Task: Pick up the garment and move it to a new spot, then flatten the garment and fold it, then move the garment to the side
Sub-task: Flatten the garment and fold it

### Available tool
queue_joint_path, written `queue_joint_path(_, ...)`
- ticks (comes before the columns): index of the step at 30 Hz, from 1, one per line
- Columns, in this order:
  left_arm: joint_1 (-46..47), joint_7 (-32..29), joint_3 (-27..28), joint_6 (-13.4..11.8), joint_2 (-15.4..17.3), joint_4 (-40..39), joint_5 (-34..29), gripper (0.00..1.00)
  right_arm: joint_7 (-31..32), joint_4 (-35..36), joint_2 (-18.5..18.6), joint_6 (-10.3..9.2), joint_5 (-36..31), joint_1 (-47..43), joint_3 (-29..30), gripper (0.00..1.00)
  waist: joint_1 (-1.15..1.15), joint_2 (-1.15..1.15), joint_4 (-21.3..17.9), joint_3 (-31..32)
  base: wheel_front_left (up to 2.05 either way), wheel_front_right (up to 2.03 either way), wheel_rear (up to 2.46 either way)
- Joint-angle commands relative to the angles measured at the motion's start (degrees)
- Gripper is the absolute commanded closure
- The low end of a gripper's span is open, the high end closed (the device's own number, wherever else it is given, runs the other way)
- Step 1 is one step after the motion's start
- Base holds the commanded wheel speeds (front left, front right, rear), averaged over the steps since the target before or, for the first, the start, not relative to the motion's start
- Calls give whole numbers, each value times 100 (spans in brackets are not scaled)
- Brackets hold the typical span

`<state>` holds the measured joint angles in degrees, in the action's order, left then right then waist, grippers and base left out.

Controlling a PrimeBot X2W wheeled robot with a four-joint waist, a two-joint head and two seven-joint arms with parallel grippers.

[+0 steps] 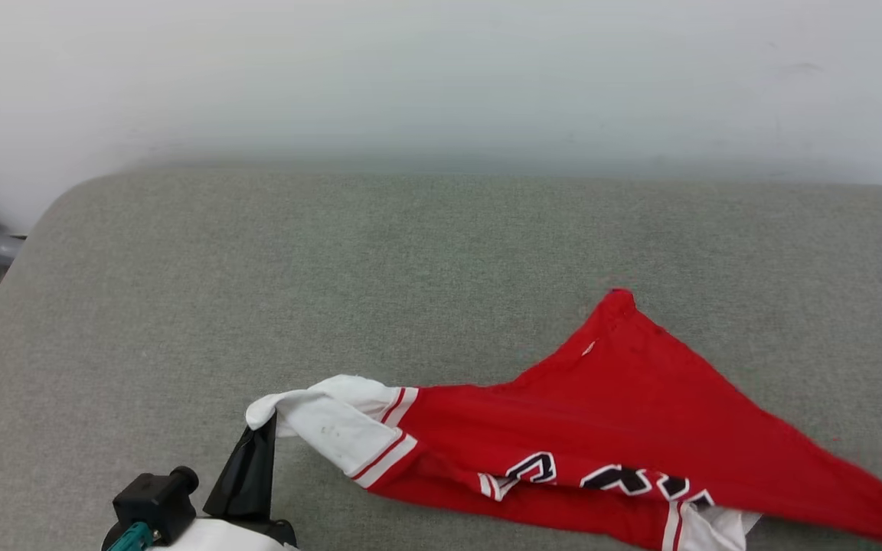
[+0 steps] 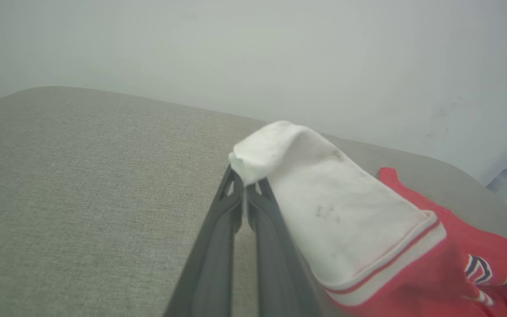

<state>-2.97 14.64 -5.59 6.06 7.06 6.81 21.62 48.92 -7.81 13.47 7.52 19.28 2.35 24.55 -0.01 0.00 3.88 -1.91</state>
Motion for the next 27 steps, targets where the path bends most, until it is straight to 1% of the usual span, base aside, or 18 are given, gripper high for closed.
queue_joint_path(1, -106, -23, 10, -9, 55, 35, 32, 100, -72, 206, -249, -5, 30, -413, 115, 100, 1, 0, -96, 86, 0, 0, 0)
queue_joint_path(3, -165, -66, 11, -20, 65, 77, 73, 100, -149, 404, -513, -6, 1, -811, 238, 100, 1, 0, -145, 120, 0, 0, 0)
queue_joint_path(6, -253, -102, 9, -26, 87, 134, 104, 100, -276, 647, -815, -6, -59, -1361, 346, 100, 1, 0, -189, 176, 0, 0, 0)
queue_joint_path(9, -316, -126, 9, -36, 98, 182, 130, 100, -437, 755, -994, -5, 0, -1788, 362, 100, 1, 0, -222, 219, 0, 0, 0)
queue_joint_path(10, -338, -134, 14, -45, 97, 192, 153, 100, -480, 741, -1029, -5, 75, -1878, 322, 97, 1, 0, -248, 226, 0, 0, 0)
queue_joint_path(11, -357, -146, 17, -44, 96, 207, 170, 100, -576, 737, -1048, -5, 148, -1923, 261, 71, 1, 0, -276, 232, 0, 0, 0)
queue_joint_path(12, -373, -160, 8, -44, 89, 219, 180, 100, -736, 743, -1049, -5, 201, -1933, 257, 0, 1, 0, -296, 238, 0, 0, 0)
queue_joint_path(14, -366, -175, -29, -41, 93, 236, 168, 100, -1060, 717, -1056, -5, 271, -1891, 177, 0, 1, 0, -322, 247, 0, 0, 0)
queue_joint_path(20, -291, -223, -110, -25, 101, 262, 198, 100, -2471, 807, -1035, -5, 290, -1426, -109, 0, 1, 0, -342, 258, 0, 0, 0)
queue_joint_path(25, -220, -247, -153, -36, 101, 244, 207, 100, -3554, 639, -759, -4, 311, -809, -522, 0, 1, 0, -320, 199, 0, 0, 0)
queue_joint_path(27, -146, -259, -191, -35, 94, 218, 193, 100, -3792, 479, -596, -4, 339, -520, -767, 0, 1, 0, -284, 127, 0, 0, 0)
